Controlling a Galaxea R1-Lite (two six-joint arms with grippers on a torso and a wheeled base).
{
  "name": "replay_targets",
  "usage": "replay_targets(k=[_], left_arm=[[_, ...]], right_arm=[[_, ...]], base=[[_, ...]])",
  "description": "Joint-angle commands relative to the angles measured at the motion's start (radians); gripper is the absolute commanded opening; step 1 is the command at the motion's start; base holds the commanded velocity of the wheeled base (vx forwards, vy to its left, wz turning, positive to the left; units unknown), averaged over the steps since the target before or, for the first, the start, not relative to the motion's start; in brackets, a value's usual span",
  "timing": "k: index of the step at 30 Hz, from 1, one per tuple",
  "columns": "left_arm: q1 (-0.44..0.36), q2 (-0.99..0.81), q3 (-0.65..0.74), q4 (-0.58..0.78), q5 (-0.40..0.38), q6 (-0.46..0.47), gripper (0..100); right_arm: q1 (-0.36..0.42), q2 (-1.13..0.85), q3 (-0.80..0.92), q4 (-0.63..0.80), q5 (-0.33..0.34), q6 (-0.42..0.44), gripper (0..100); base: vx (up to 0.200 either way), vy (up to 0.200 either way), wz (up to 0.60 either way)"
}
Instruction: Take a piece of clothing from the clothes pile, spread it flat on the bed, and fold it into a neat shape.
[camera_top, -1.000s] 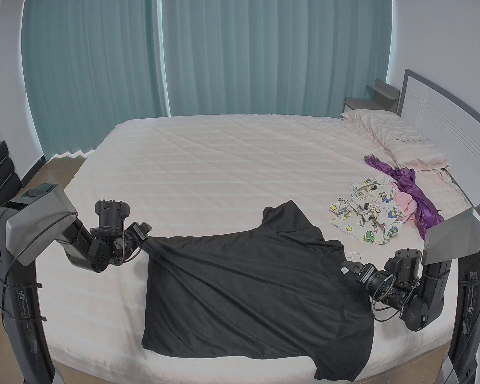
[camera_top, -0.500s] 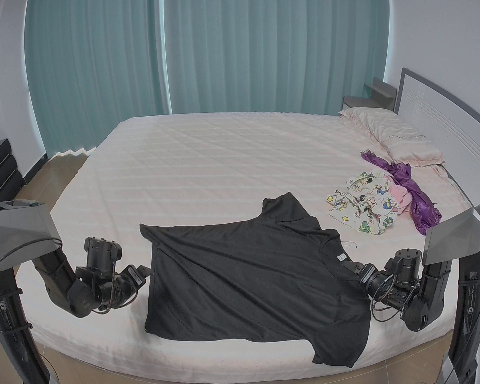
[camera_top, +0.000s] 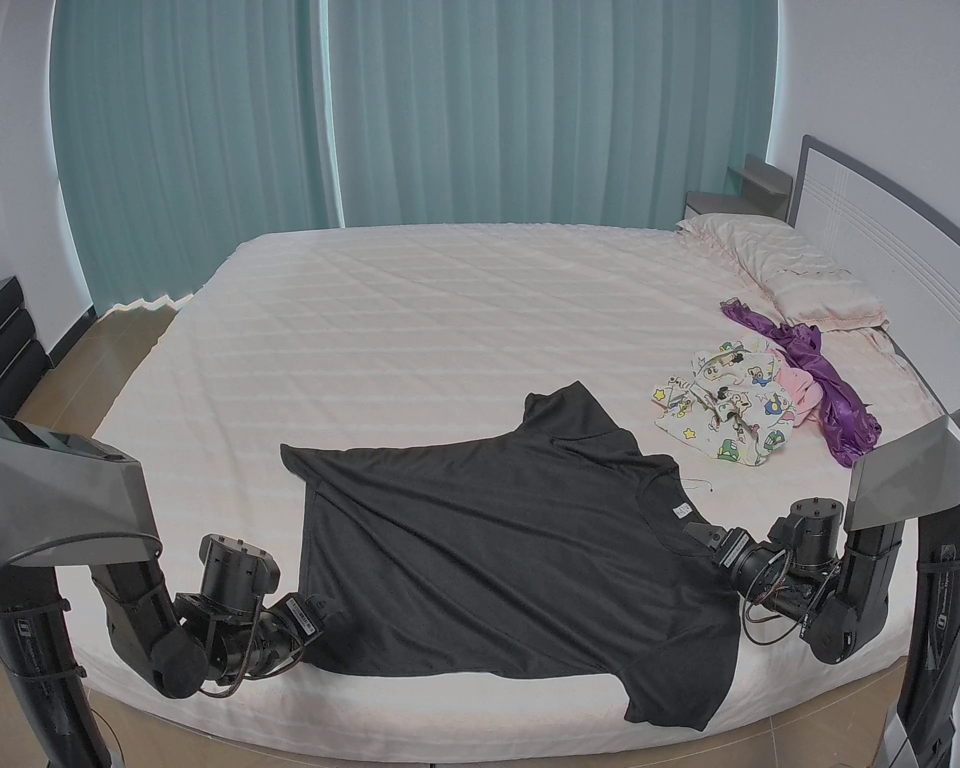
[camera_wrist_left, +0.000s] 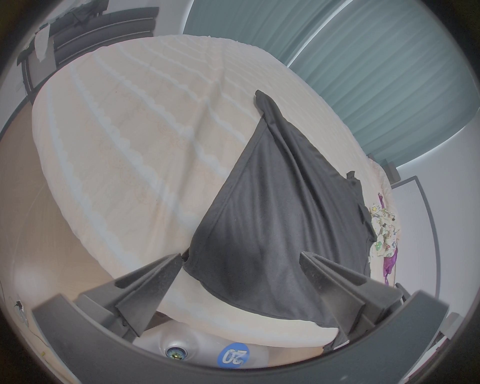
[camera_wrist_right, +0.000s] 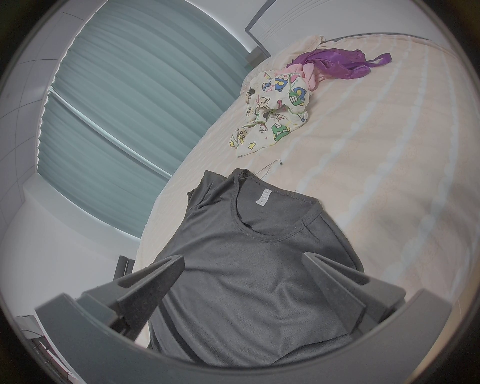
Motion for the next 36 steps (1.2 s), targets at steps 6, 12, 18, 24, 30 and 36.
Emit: replay_targets(k=[6, 12, 18, 24, 30, 36], left_arm=[[-0.028, 0.101, 0.064, -0.096, 0.047, 0.006, 100], [-0.041, 0.12, 0.069, -0.134, 0.066, 0.006, 100], [-0.082, 0.171, 0.046, -0.142, 0.116, 0.017, 100], [-0.082, 0.188, 0.035, -0.139, 0.153, 0.043, 0], [-0.077, 0.143, 0.127, -0.127, 0.164, 0.083, 0], [-0.07, 0.105, 0.231, -0.114, 0.165, 0.155, 0]], right_arm=[[0.001, 0.002, -0.004, -0.01, 0.001, 0.0, 100], [0.001, 0.0, -0.004, -0.012, 0.001, 0.0, 100], [-0.001, 0.0, -0.007, -0.01, 0.001, 0.0, 100], [-0.002, 0.0, -0.007, -0.01, -0.001, 0.0, 100], [-0.004, 0.0, -0.007, -0.01, -0.001, 0.0, 100], [-0.01, -0.005, 0.002, -0.01, -0.001, -0.008, 100]], base=[[0.0, 0.0, 0.0], [0.0, 0.0, 0.0], [0.0, 0.0, 0.0], [0.0, 0.0, 0.0], [0.0, 0.0, 0.0], [0.0, 0.0, 0.0]])
